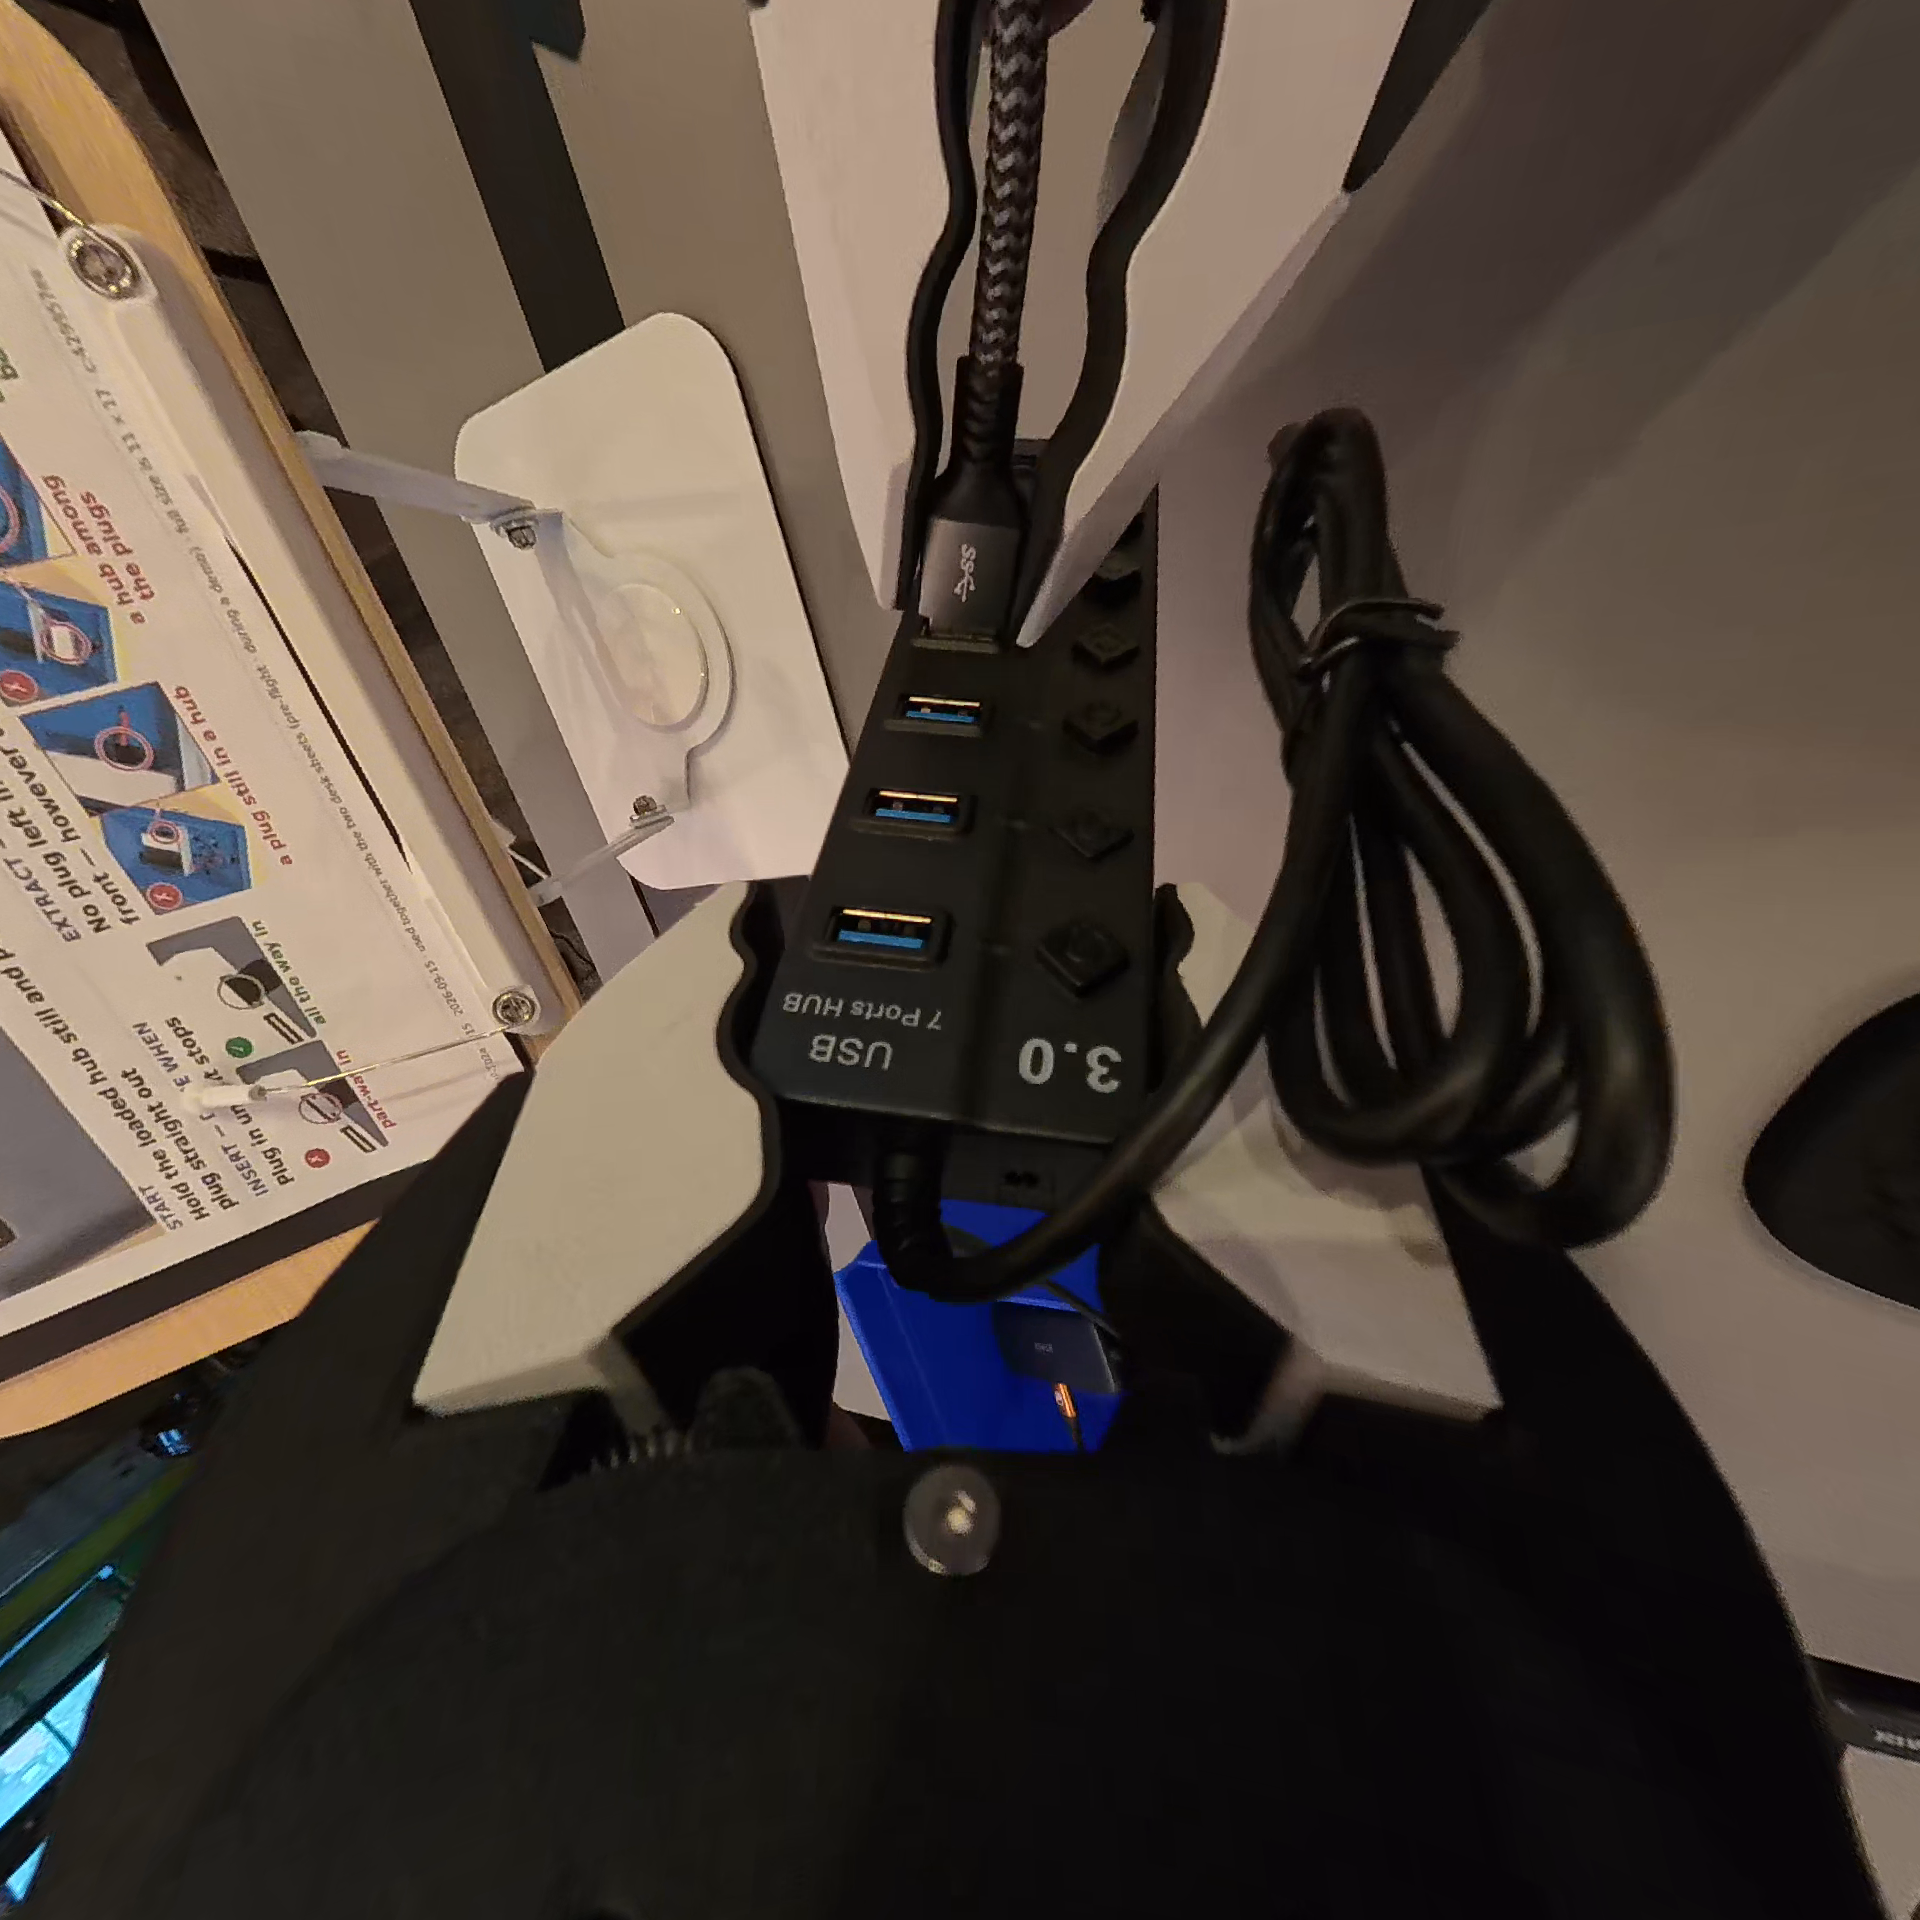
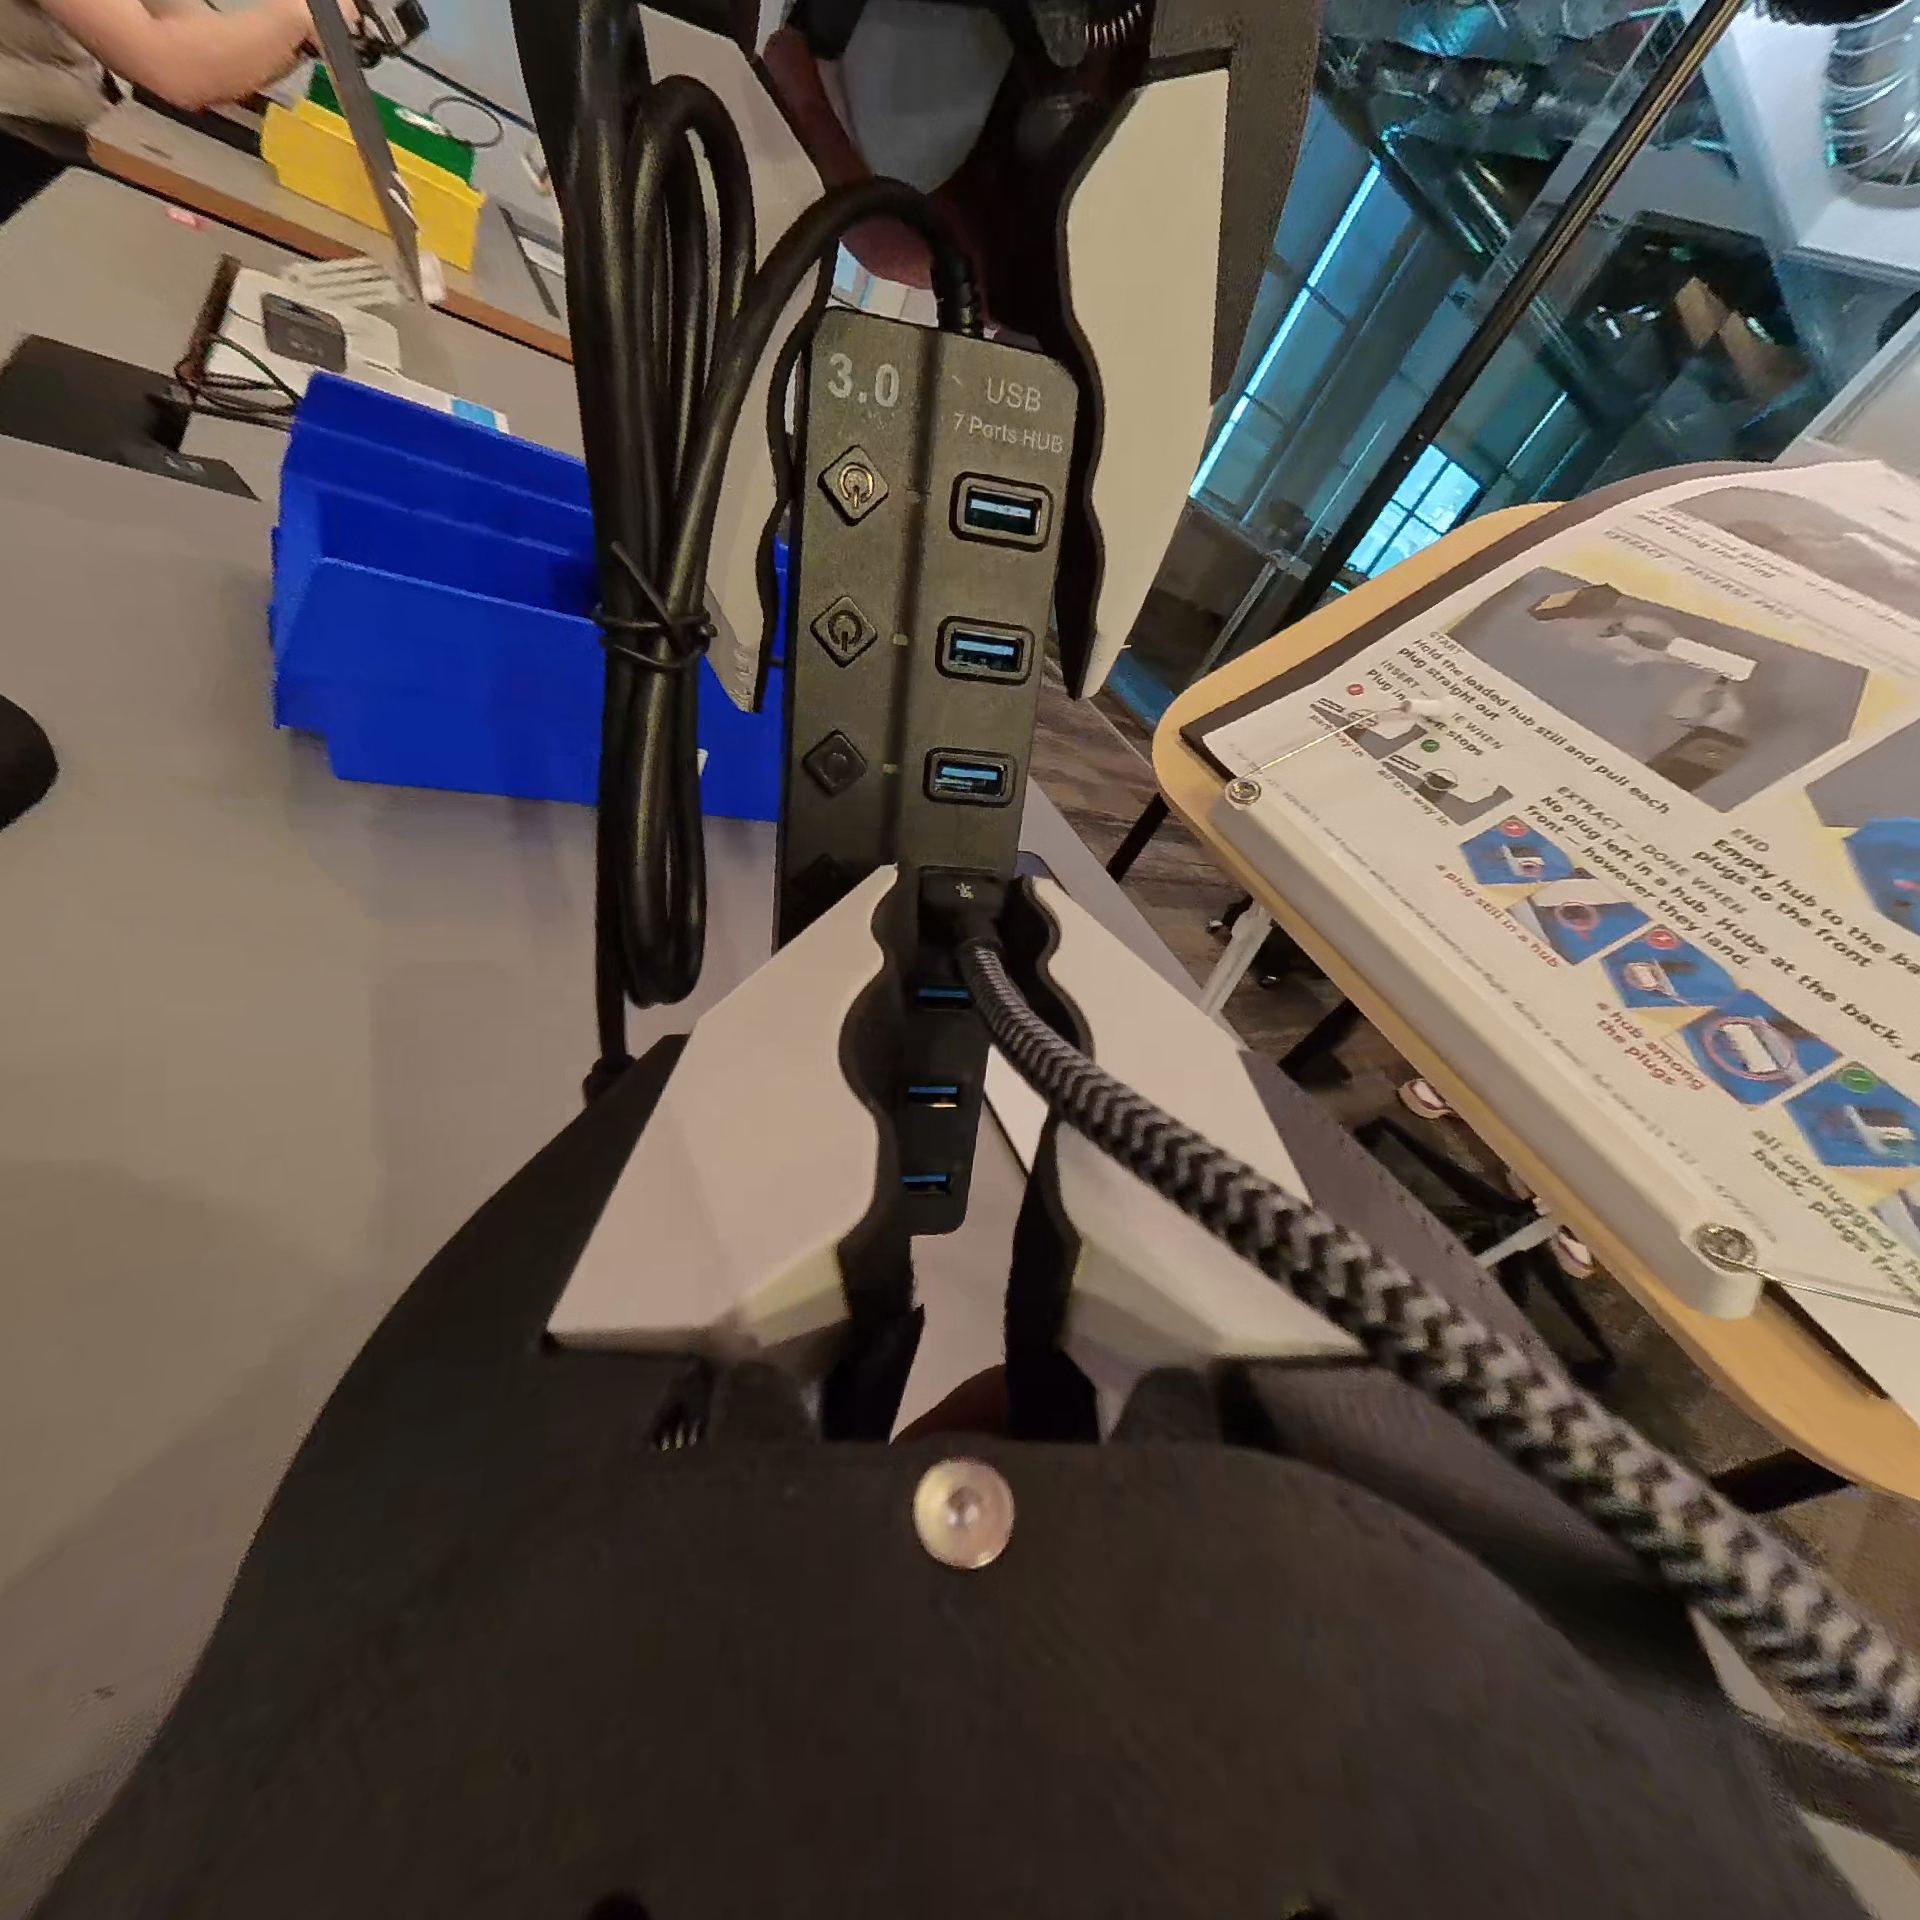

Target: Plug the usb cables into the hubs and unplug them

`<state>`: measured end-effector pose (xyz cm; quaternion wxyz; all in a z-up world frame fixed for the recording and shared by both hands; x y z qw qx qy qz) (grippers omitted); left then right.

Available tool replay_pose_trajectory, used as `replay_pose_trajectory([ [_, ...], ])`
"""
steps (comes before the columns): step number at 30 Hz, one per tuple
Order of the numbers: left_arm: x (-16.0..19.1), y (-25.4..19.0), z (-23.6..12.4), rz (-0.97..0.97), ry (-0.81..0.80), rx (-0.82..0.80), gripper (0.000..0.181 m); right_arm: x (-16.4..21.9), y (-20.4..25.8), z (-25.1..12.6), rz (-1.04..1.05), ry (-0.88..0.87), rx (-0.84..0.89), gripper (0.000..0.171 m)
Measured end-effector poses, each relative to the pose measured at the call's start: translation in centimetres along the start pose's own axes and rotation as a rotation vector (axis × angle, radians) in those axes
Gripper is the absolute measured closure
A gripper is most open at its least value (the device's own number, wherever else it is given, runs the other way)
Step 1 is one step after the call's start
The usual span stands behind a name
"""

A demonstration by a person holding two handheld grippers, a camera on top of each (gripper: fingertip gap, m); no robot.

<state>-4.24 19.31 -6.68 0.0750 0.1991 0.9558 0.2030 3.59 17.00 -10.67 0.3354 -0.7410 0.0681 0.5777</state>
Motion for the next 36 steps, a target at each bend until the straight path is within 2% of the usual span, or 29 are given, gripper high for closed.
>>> replay_pose_trajectory([
  [3, -0.2, -0.2, -0.2, 0.014, -0.016, -0.004, 0.113, -0.2, 0.0, -0.3, 0.033, -0.026, -0.059, 0.158],
  [9, -0.7, -0.6, -0.1, 0.092, -0.014, -0.035, 0.113, 0.2, -0.4, -1.0, 0.244, -0.096, -0.221, 0.159],
  [11, -0.7, -0.4, 0.1, 0.103, -0.004, -0.043, 0.113, 0.3, -0.4, -1.0, 0.203, -0.079, -0.192, 0.159],
  [17, -0.2, 0.3, -0.5, -0.022, -0.063, -0.002, 0.113, -0.9, -0.5, -0.7, -0.012, -0.024, 0.004, 0.157],
  [21, 0.1, 0.0, -0.5, -0.035, -0.069, 0.007, 0.113, -1.0, -0.2, -0.5, -0.036, -0.003, 0.014, 0.157],
  [29, -0.7, -0.7, -0.6, 0.099, -0.051, -0.067, 0.113, -0.6, -0.6, -1.7, 0.336, -0.147, -0.288, 0.157],
  [32, -1.0, -0.6, -0.1, 0.138, -0.013, -0.085, 0.113, 0.0, -0.6, -1.6, 0.276, -0.098, -0.263, 0.158],
  [36, -1.1, -0.3, -0.2, 0.088, -0.025, -0.066, 0.113, 0.0, -0.6, -1.2, 0.135, -0.067, -0.170, 0.158],
])
Point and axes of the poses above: each gripper's, where its closed fingertips meet, z out along the fingers, x out of its underside, y = z × x across the jaws, the point moved 4 cm from there along -z, back along the fingers, and after that the axes turned 2 degrees about -x, right-handed, at the moved point
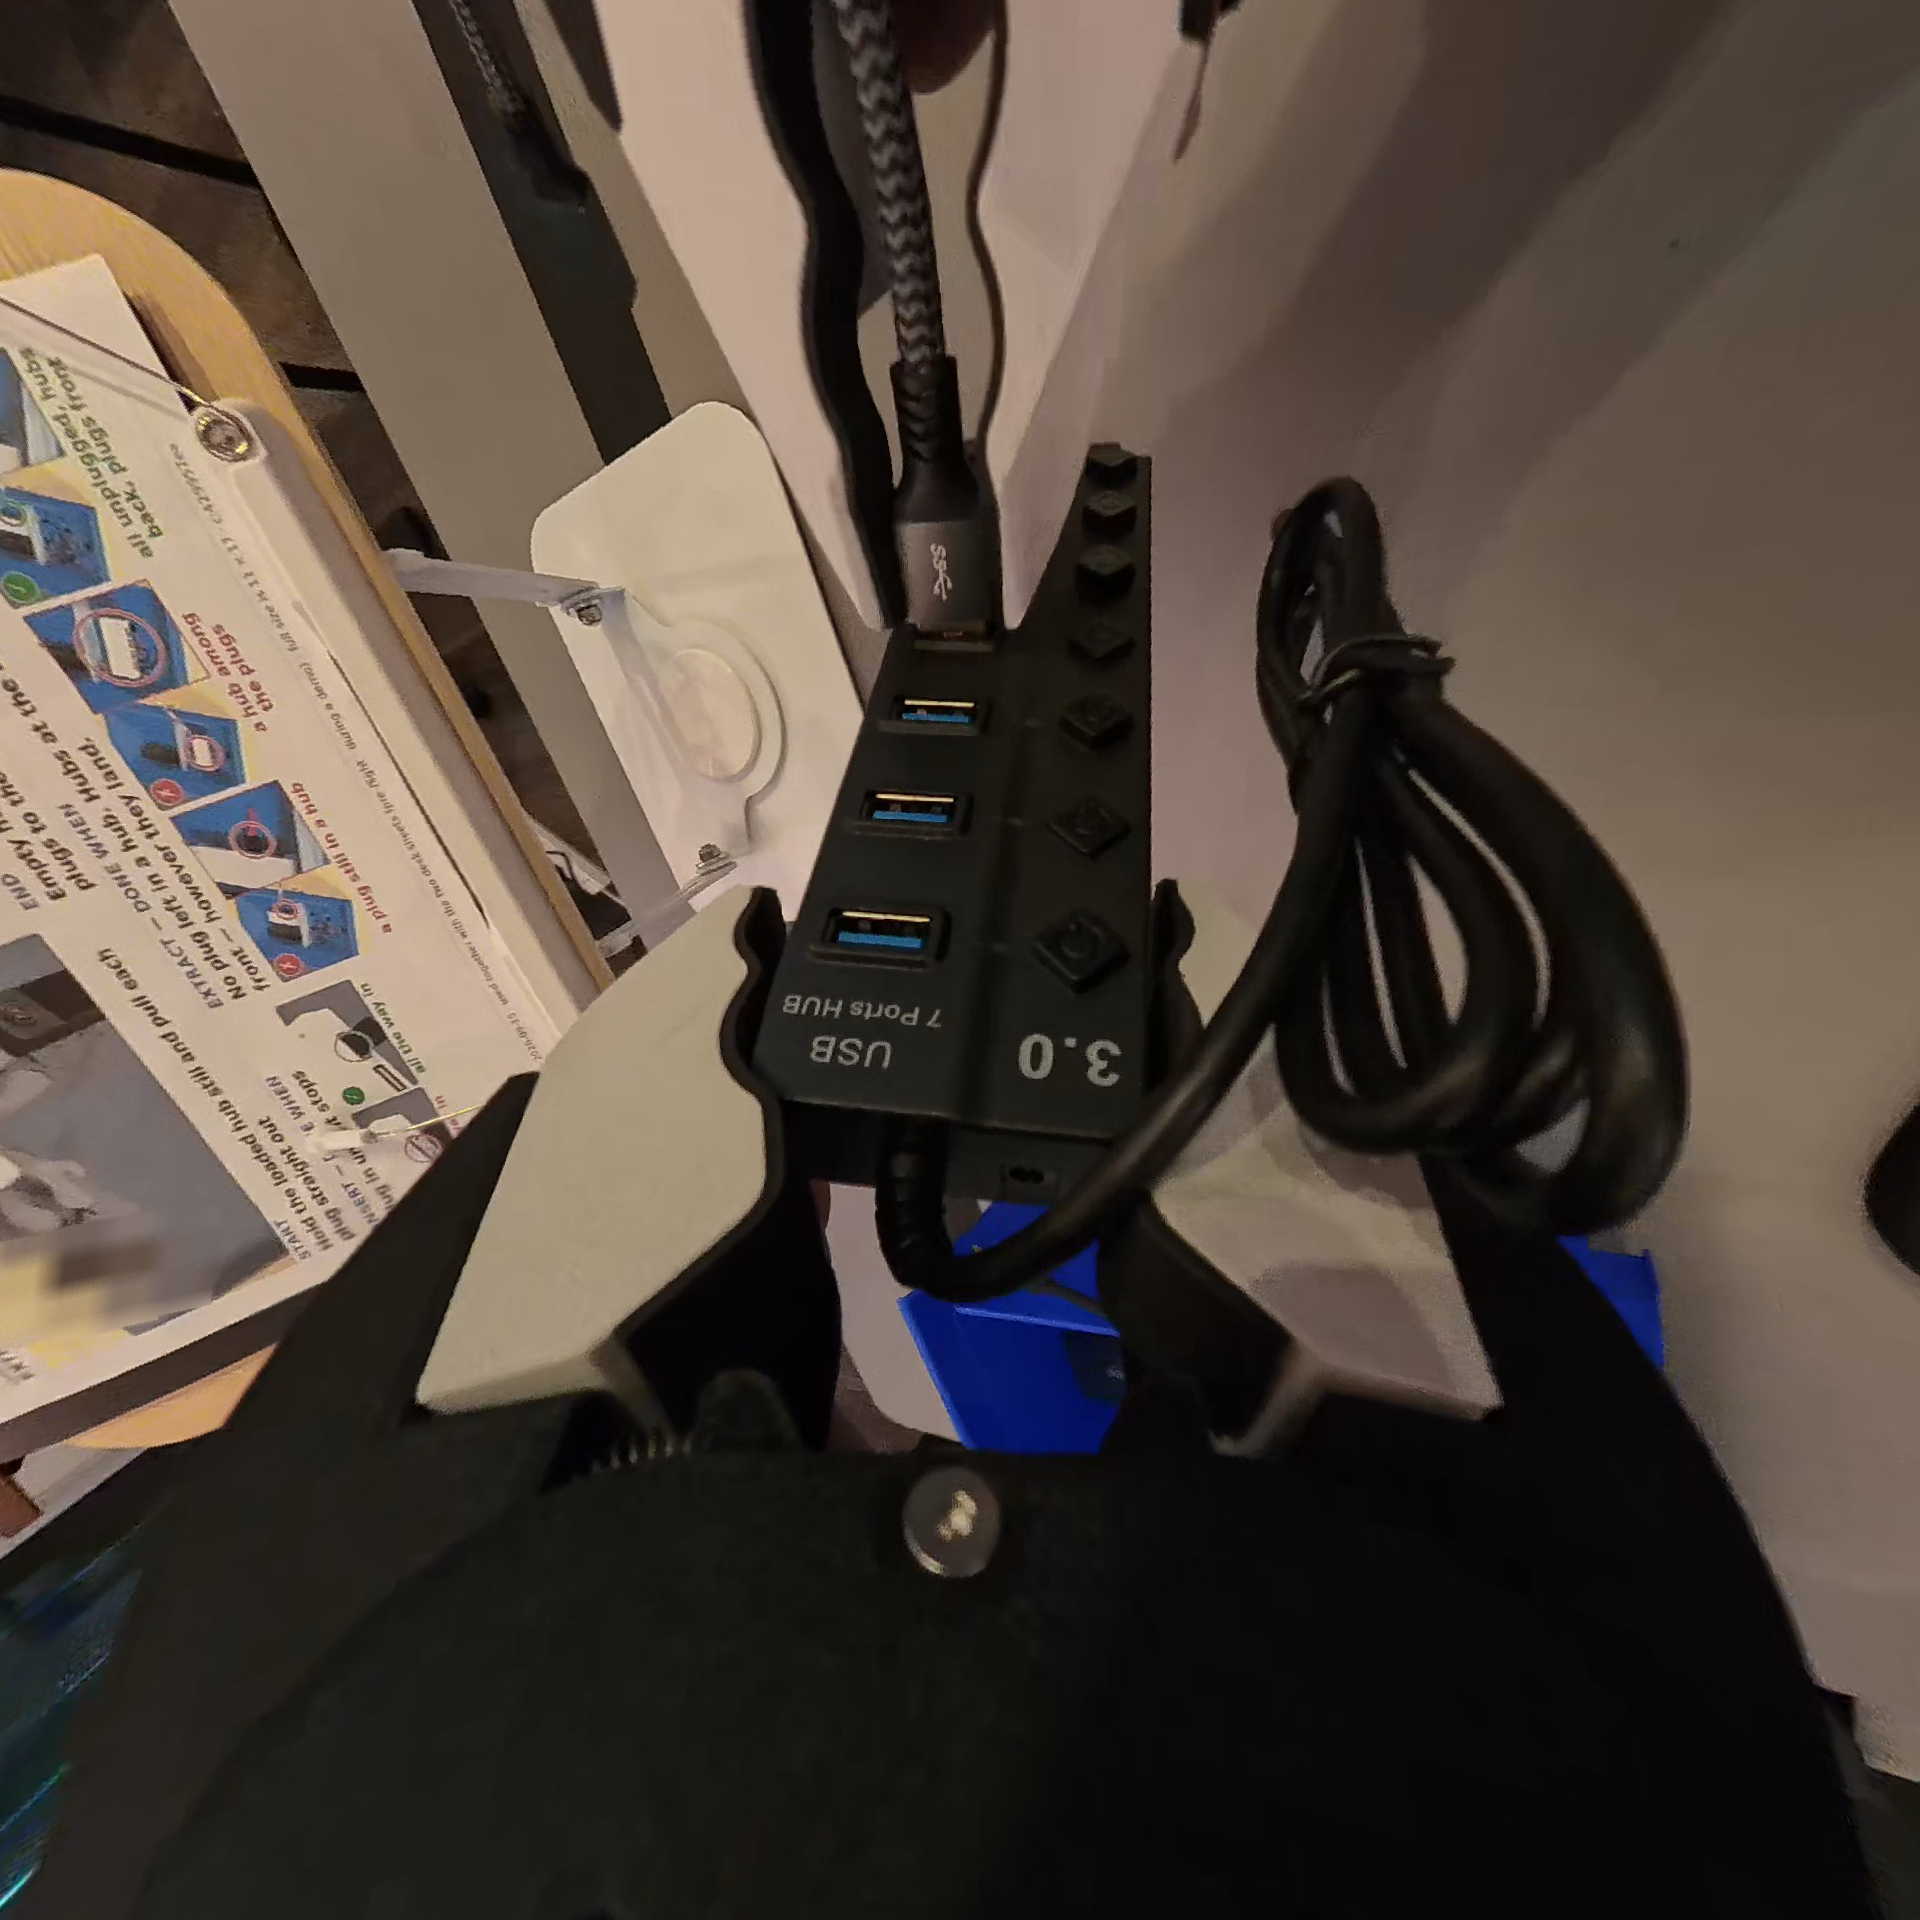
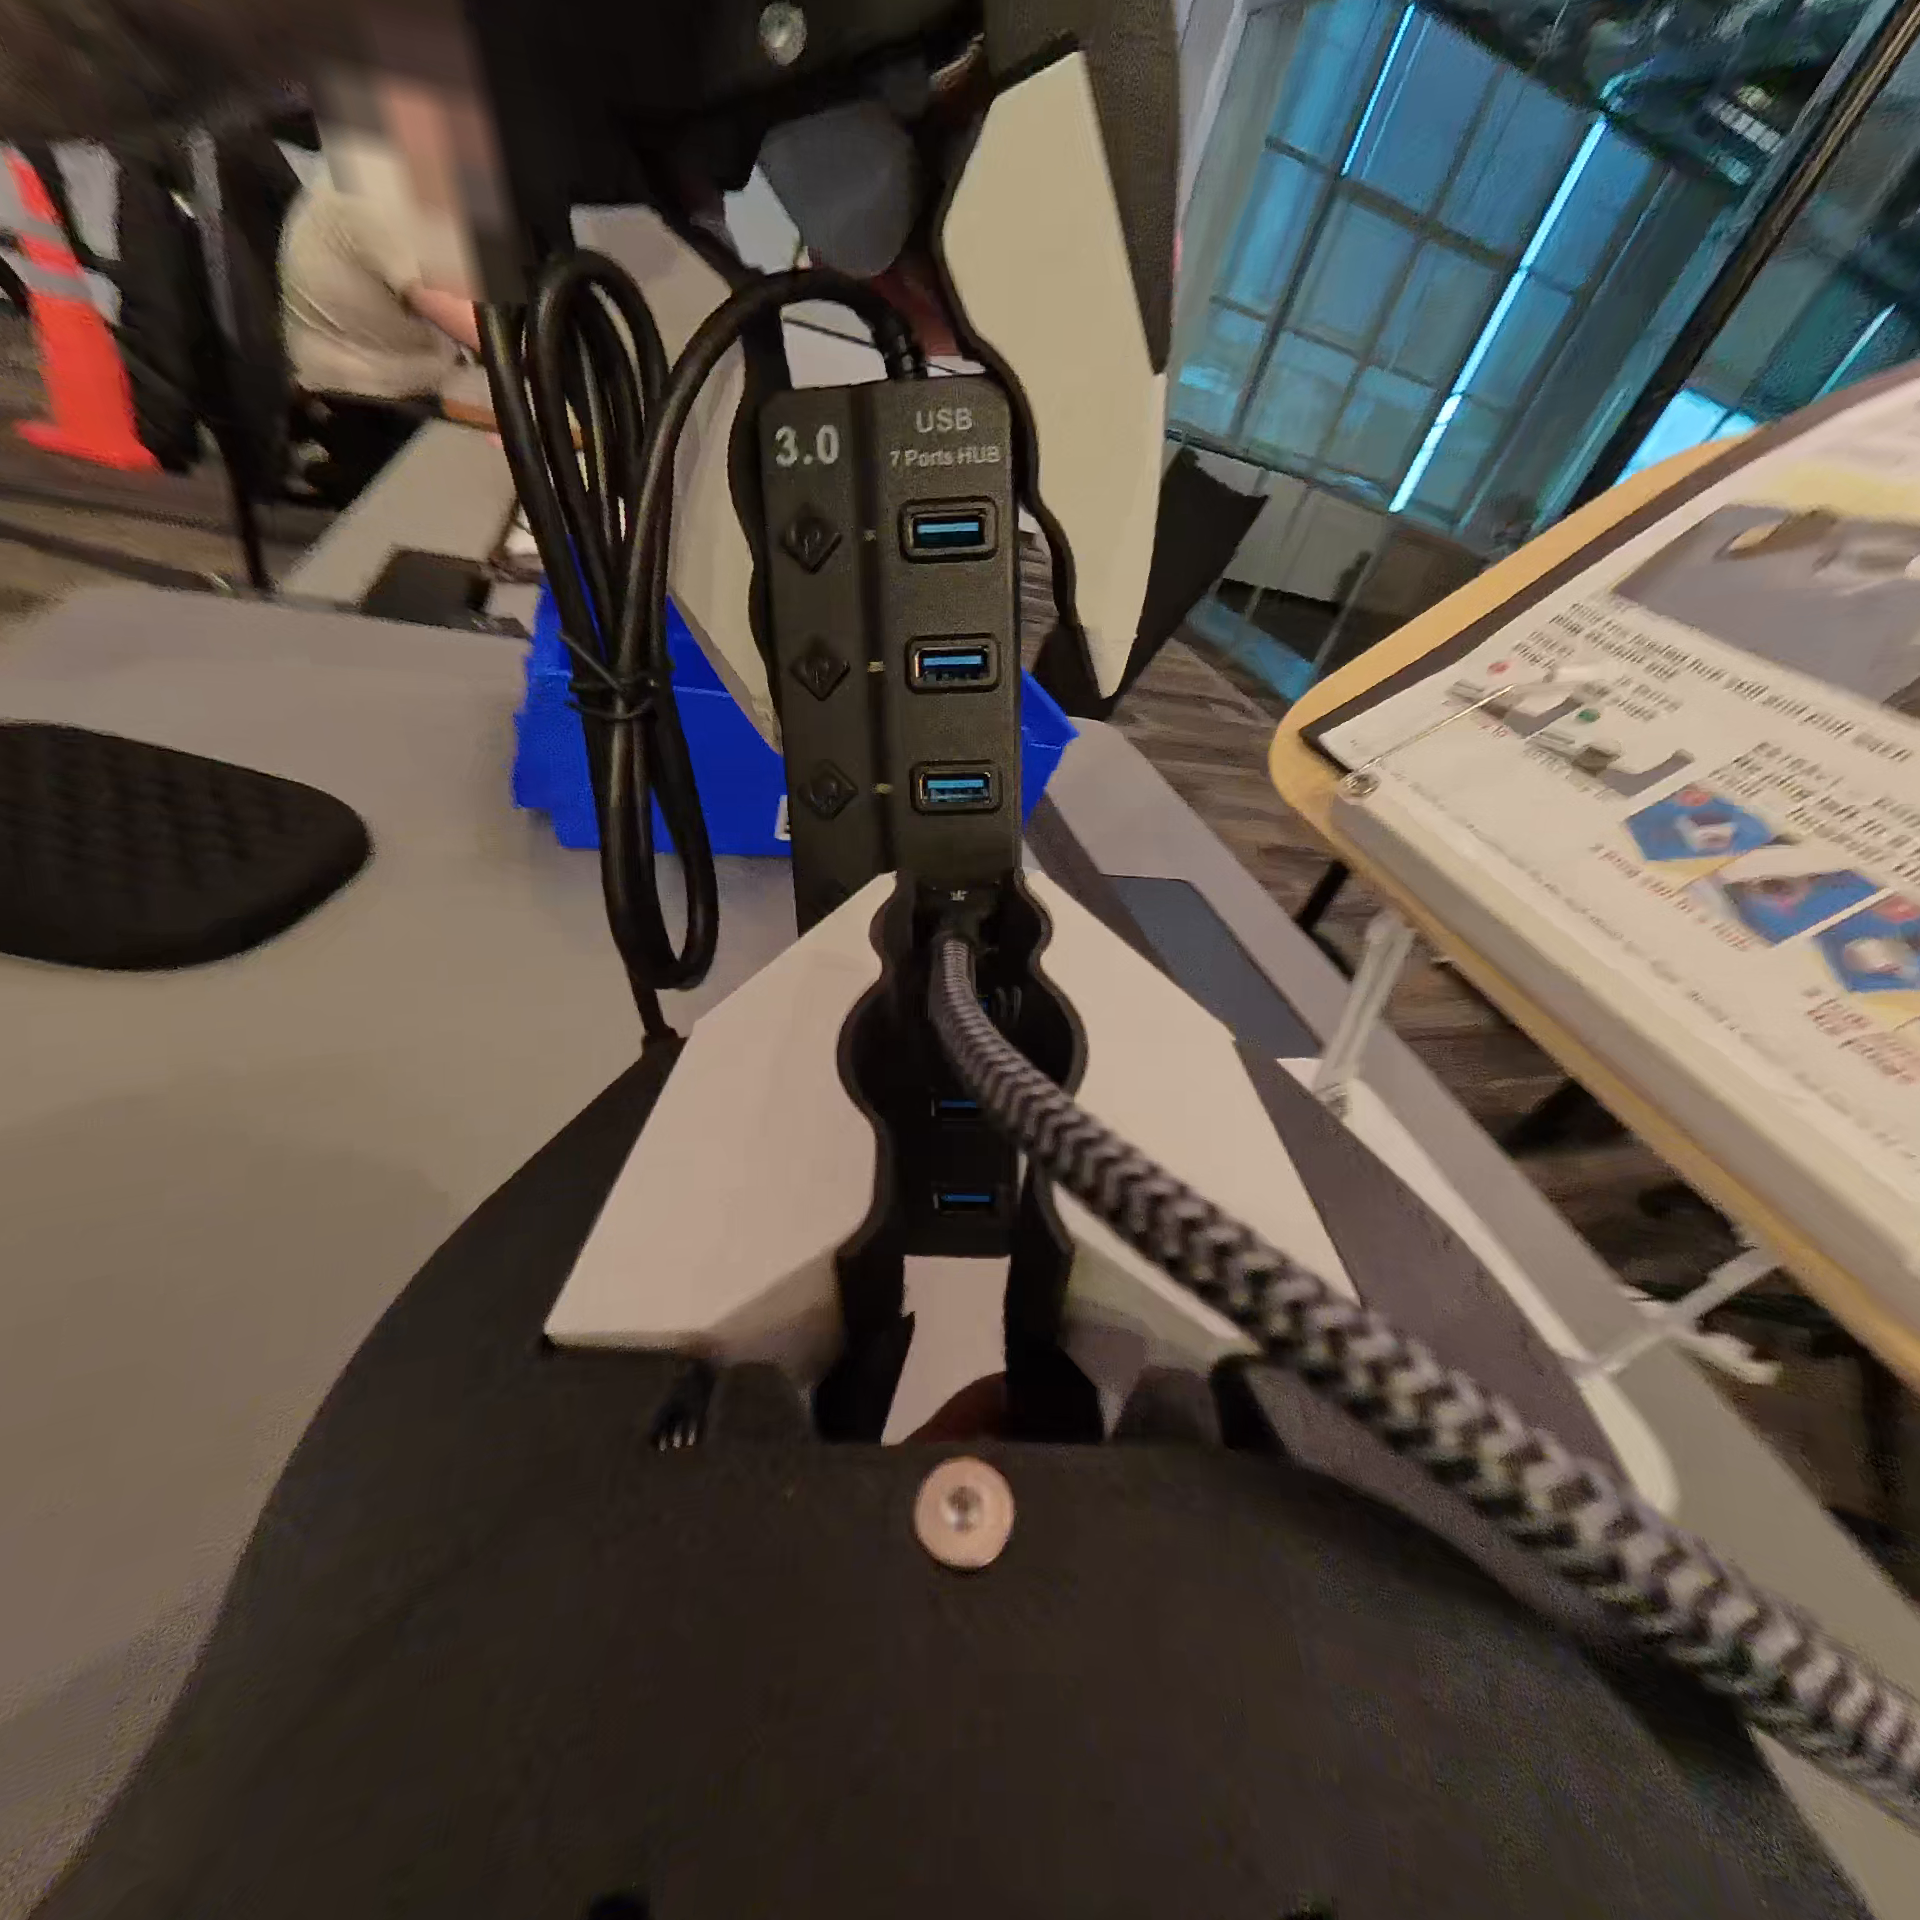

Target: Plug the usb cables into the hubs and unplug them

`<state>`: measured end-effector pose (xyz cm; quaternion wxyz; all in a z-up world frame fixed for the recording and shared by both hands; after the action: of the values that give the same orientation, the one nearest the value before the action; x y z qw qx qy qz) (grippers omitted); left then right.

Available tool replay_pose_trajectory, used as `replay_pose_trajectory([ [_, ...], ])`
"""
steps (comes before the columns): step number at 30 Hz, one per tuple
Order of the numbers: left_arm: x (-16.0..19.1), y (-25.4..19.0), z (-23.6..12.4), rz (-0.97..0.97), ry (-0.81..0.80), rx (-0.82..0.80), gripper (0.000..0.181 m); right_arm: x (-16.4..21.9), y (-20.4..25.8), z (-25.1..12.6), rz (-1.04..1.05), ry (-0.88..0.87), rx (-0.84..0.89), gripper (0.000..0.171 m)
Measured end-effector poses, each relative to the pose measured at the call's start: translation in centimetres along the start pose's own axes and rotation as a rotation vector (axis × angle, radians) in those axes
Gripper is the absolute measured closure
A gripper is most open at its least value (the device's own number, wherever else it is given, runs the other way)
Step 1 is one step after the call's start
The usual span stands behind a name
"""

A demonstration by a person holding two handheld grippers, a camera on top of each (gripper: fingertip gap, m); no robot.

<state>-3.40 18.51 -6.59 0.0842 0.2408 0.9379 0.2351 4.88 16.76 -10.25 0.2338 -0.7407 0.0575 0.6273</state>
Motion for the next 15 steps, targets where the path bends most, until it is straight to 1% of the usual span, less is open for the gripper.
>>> replay_pose_trajectory([
  [3, -0.06, 0.09, -0.37, -0.014, 0.002, -0.002, 0.114, -0.17, 0.05, 0.32, -0.074, 0.027, 0.057, 0.156],
  [7, -0.10, 0.06, -0.54, -0.010, 0.026, -0.007, 0.114, -0.04, 0.19, 0.57, -0.096, 0.076, 0.075, 0.153],
  [11, -0.16, -0.09, -0.46, -0.012, 0.030, -0.001, 0.114, -0.02, 0.28, 0.52, -0.111, 0.118, 0.074, 0.157],
  [15, -0.07, 0.62, -0.78, -0.048, 0.006, -0.016, 0.114, -0.51, 0.00, 0.44, -0.155, 0.097, 0.159, 0.158],
])
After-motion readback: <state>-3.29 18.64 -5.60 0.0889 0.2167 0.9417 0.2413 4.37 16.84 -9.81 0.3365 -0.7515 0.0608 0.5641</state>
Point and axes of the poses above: each gripper's, where its closed fingertips meet, z out along the fingers, x out of its underside, y = z × x across the jaws, the point moved 4 cm from there along -z, back along the fingers, and after that the axes turned 2 degrees about -x, right-handed, at the moved point
